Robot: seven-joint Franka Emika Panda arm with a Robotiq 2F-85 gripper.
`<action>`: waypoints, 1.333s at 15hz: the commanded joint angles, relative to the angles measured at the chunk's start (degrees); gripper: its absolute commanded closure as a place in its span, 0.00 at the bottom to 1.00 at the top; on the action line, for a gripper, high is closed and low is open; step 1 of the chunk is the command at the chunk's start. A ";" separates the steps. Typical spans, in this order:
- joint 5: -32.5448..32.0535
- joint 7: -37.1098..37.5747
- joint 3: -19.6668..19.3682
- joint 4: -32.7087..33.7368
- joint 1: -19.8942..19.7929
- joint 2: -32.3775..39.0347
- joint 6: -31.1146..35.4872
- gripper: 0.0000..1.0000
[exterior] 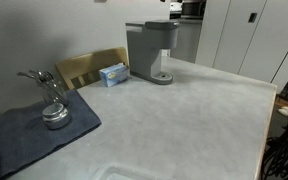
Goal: Press the button on the top of the coffee maker
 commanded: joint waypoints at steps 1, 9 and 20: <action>3.85 -3.51 0.24 8.77 -1.84 4.90 -5.73 0.08; 3.48 -3.77 0.31 15.89 -2.70 8.55 -9.97 0.77; 1.24 -3.04 -0.09 11.22 -1.47 7.45 -8.62 1.00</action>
